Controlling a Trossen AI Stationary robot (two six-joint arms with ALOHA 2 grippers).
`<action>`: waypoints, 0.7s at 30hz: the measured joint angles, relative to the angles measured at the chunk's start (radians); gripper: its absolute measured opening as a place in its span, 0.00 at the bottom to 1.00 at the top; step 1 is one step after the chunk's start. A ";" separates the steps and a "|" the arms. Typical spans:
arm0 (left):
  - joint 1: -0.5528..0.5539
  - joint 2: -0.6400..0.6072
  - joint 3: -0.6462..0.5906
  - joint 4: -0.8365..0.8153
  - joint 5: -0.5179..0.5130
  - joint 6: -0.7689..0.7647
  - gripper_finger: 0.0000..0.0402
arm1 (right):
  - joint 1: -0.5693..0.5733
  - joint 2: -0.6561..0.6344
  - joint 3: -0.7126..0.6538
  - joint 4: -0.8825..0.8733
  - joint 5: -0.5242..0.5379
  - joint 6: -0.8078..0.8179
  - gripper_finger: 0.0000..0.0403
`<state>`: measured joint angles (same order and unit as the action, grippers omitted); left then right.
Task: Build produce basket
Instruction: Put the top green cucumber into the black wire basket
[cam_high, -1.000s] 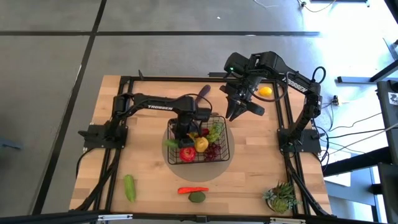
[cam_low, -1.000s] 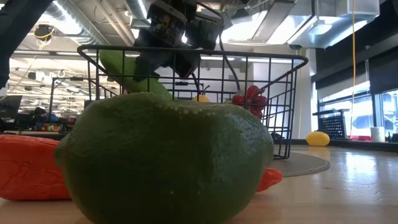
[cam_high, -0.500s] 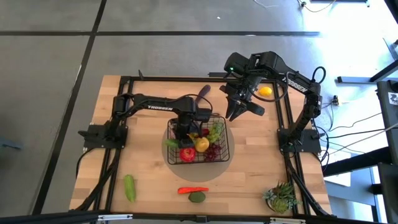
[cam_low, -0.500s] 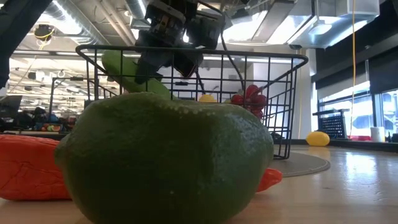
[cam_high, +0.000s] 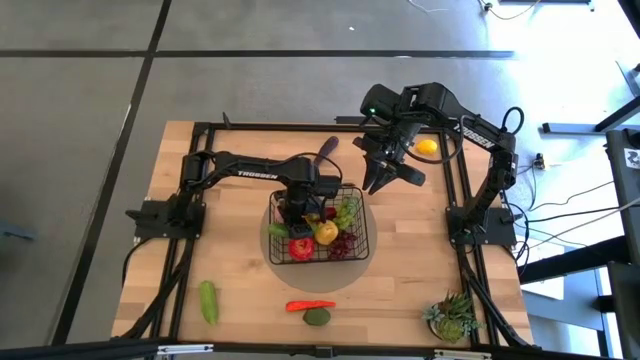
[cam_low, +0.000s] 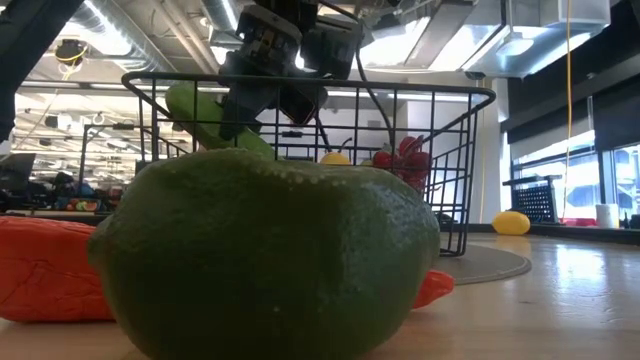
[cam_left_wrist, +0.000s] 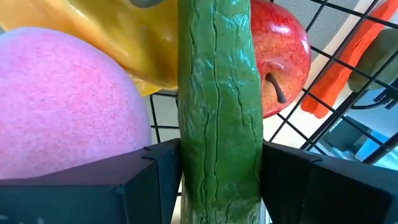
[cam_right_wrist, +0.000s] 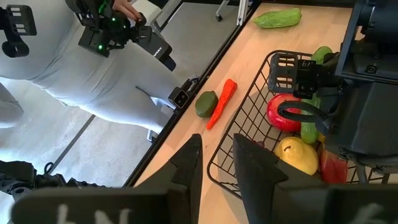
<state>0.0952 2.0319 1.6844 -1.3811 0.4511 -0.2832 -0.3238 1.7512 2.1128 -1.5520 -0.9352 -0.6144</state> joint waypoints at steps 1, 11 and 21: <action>0.000 0.000 0.000 0.000 0.000 0.001 0.40 | 0.000 0.000 0.000 0.000 0.000 0.000 0.21; 0.000 0.000 0.000 -0.001 0.004 0.004 0.40 | 0.000 0.000 0.000 0.000 0.000 0.002 0.21; 0.000 0.000 0.000 0.005 -0.015 -0.002 0.40 | 0.000 0.000 0.000 0.000 0.000 0.002 0.21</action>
<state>0.0956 2.0319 1.6844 -1.3766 0.4356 -0.2852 -0.3237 1.7512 2.1128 -1.5523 -0.9352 -0.6121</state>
